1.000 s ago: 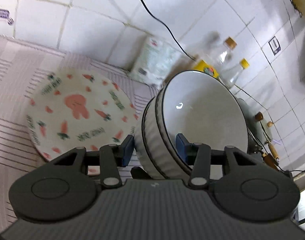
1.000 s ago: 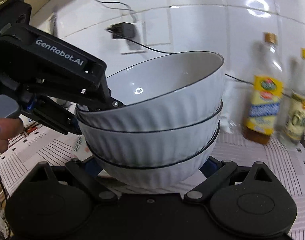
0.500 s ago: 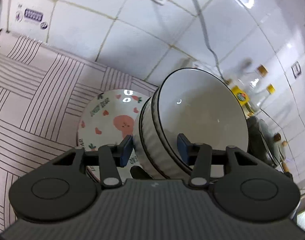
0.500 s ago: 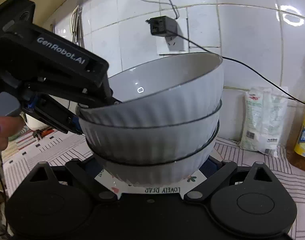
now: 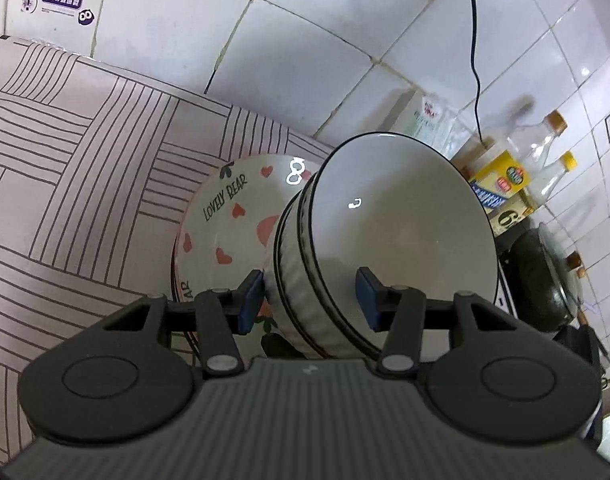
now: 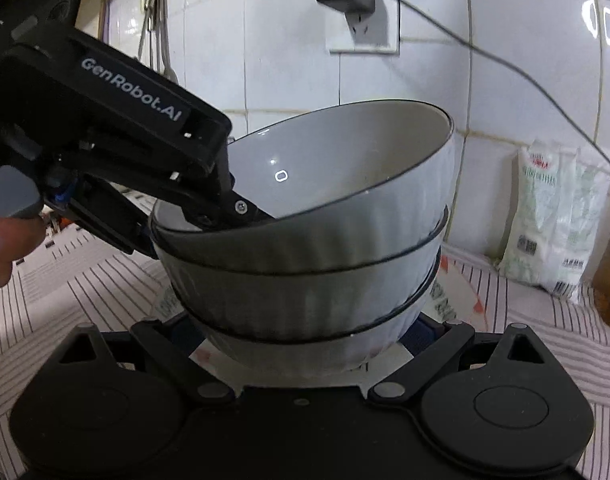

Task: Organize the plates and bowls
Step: 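Carry the bowl stack with the left gripper over the plate stack, then lower the bowl stack onto the bunny plate and open the left gripper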

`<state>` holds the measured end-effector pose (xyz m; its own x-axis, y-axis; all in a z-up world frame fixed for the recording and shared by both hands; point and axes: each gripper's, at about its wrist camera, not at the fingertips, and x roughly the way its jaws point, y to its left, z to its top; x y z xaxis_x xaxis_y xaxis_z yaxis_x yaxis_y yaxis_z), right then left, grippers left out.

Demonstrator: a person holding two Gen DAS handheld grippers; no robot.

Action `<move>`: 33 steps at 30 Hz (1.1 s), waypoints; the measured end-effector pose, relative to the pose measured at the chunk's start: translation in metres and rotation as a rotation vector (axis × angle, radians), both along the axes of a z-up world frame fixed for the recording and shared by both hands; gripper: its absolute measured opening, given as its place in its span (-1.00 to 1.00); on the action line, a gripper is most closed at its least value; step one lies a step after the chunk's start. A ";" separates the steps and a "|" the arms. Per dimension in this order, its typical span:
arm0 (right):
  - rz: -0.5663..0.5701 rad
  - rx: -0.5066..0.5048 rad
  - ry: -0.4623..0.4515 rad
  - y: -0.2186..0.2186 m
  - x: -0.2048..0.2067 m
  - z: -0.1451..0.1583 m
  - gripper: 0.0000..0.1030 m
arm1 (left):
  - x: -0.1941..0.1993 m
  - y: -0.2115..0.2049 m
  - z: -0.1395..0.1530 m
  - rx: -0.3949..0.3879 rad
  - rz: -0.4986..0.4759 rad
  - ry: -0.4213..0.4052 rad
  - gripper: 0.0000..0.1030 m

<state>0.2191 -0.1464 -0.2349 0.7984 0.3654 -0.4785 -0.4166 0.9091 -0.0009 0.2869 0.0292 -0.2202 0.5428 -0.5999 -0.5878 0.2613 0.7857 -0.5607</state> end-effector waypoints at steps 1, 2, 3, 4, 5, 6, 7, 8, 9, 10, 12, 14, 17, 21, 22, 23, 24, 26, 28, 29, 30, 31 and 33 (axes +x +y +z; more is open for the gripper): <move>-0.004 0.007 0.008 0.000 0.001 -0.001 0.92 | 0.001 0.000 -0.001 0.000 0.000 0.001 -0.07; -0.008 0.015 0.016 -0.001 0.001 -0.002 0.92 | 0.002 0.000 -0.001 0.000 -0.001 0.001 -0.07; -0.011 0.017 0.018 -0.001 0.002 -0.003 0.92 | 0.003 0.000 -0.001 0.003 -0.003 0.001 -0.06; -0.014 0.017 0.019 -0.001 0.002 -0.003 0.92 | 0.004 -0.001 -0.001 0.009 -0.005 0.000 -0.06; -0.015 0.013 0.022 -0.001 0.003 -0.003 0.92 | 0.005 -0.001 -0.001 0.017 -0.008 -0.004 -0.06; -0.015 0.012 0.028 -0.001 0.005 -0.004 0.92 | 0.005 -0.002 -0.001 0.025 -0.011 -0.008 -0.06; -0.018 0.014 0.034 -0.001 0.006 -0.005 0.92 | 0.006 -0.003 -0.001 0.028 -0.012 -0.010 -0.05; -0.022 0.018 0.041 0.000 0.008 -0.005 0.92 | 0.006 -0.003 -0.002 0.027 -0.011 -0.009 -0.05; -0.026 0.021 0.043 -0.001 0.008 -0.006 0.92 | 0.007 -0.003 -0.002 0.025 -0.010 -0.009 -0.05; -0.028 0.025 0.044 -0.001 0.009 -0.006 0.92 | 0.007 -0.003 -0.002 0.024 -0.012 -0.010 -0.05; -0.035 0.029 0.047 -0.001 0.011 -0.006 0.92 | 0.007 -0.003 -0.002 0.025 -0.012 -0.011 -0.05; -0.034 0.036 0.050 0.000 0.013 -0.007 0.92 | 0.007 -0.004 -0.002 0.029 -0.010 -0.014 -0.05; -0.037 0.038 0.053 0.000 0.013 -0.007 0.91 | 0.006 -0.004 -0.002 0.030 -0.001 -0.015 -0.05; -0.043 0.023 0.053 0.003 0.014 -0.007 0.92 | 0.004 -0.005 -0.002 0.030 0.015 -0.017 -0.05; -0.045 0.015 0.053 0.005 0.014 -0.007 0.92 | 0.003 -0.005 -0.002 0.029 0.020 -0.017 -0.05; -0.044 0.007 0.054 0.007 0.015 -0.008 0.91 | 0.003 -0.005 -0.002 0.029 0.025 -0.017 -0.05; -0.053 -0.010 0.053 0.009 0.015 -0.008 0.92 | 0.002 -0.005 -0.002 0.032 0.029 -0.018 -0.06; -0.094 -0.078 0.037 0.018 0.011 -0.007 0.93 | -0.002 -0.007 0.002 0.058 0.039 -0.032 -0.08; -0.112 -0.120 0.020 0.024 0.004 -0.004 0.93 | -0.006 -0.009 0.008 0.088 0.046 -0.054 -0.08; -0.114 -0.126 0.016 0.025 0.000 -0.001 0.93 | -0.008 -0.009 0.010 0.098 0.050 -0.060 -0.08; -0.115 -0.119 0.017 0.024 -0.004 0.002 0.93 | -0.010 -0.008 0.012 0.102 0.056 -0.067 -0.08; -0.117 -0.100 0.020 0.023 -0.008 0.005 0.93 | -0.012 -0.007 0.014 0.102 0.063 -0.073 -0.07; -0.133 -0.060 0.043 0.018 -0.014 0.009 0.93 | -0.018 -0.006 0.019 0.107 0.071 -0.094 -0.07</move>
<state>0.2047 -0.1287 -0.2254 0.8160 0.2274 -0.5314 -0.2934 0.9551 -0.0418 0.2686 0.0237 -0.2014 0.6370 -0.4950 -0.5909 0.2506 0.8579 -0.4485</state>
